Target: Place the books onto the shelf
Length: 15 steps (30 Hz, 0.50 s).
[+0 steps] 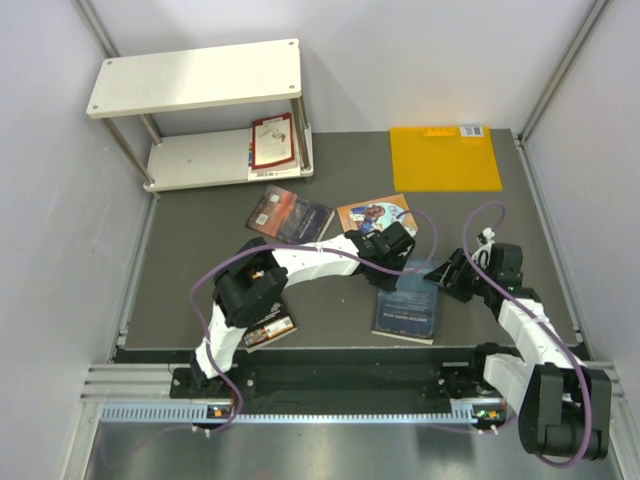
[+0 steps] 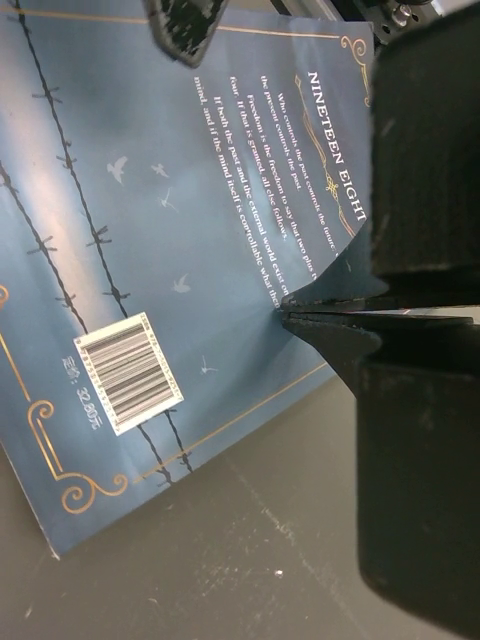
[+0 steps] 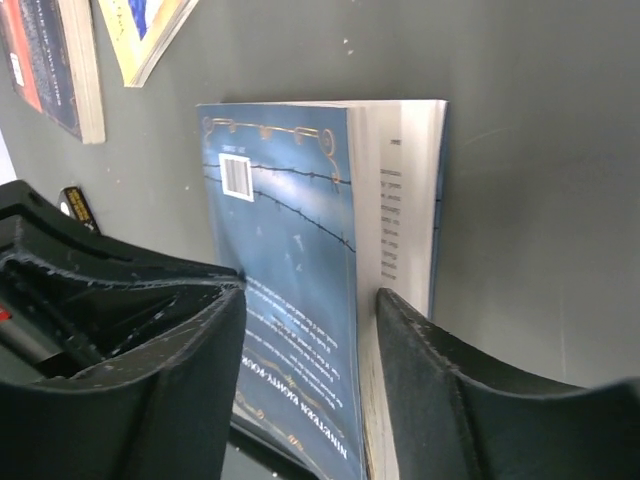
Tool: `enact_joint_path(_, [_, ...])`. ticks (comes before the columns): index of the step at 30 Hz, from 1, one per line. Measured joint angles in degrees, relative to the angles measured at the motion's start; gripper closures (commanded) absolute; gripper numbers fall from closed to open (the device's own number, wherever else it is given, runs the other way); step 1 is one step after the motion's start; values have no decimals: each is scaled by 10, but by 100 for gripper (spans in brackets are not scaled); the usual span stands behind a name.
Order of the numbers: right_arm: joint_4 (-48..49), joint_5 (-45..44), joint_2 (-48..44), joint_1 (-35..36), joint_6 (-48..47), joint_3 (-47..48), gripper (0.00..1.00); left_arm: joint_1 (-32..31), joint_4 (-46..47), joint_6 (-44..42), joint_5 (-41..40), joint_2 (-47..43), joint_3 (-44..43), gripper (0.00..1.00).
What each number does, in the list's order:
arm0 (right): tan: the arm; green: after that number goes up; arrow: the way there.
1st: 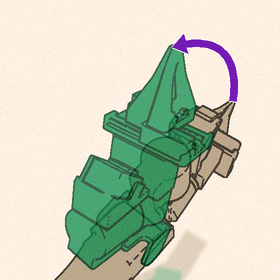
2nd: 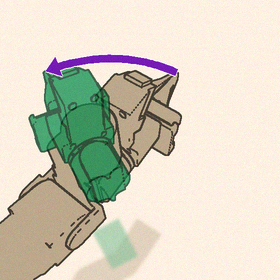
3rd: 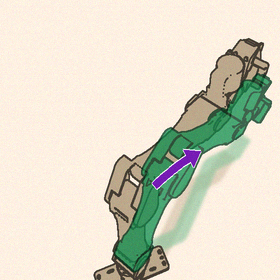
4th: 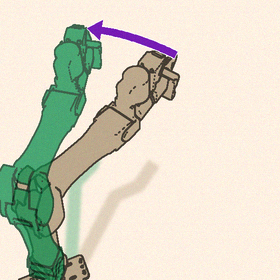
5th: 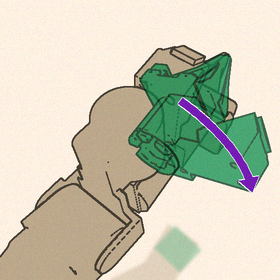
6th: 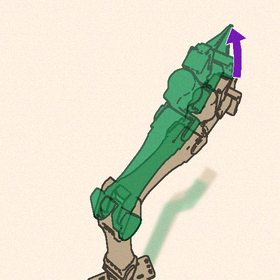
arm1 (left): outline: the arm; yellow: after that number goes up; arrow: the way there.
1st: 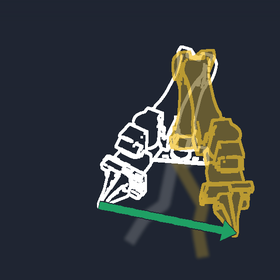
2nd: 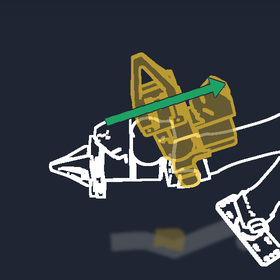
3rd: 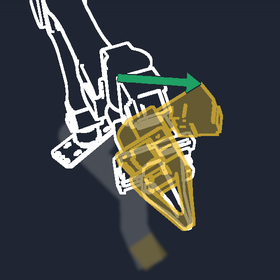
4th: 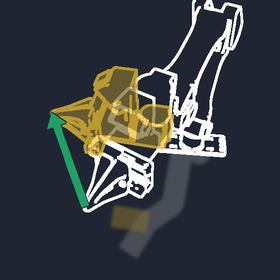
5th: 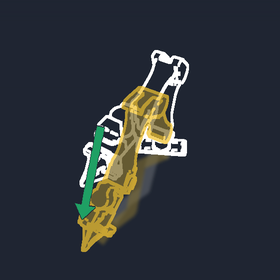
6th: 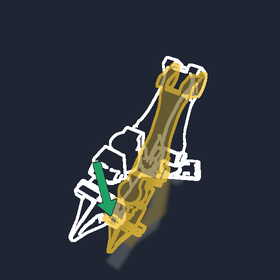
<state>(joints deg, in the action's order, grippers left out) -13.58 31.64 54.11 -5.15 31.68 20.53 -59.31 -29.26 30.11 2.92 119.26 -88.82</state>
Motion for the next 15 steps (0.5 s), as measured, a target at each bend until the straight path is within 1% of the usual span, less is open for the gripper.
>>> enact_joint_path(8, [34, 21, 9, -3, -1, -8, 48, 0, -7, 0, -2, 2, -4, 100])
enact_joint_path(15, [141, 62, 69, -3, 0, -45, 49, 0, -13, 0, -2, 3, -8, 100])
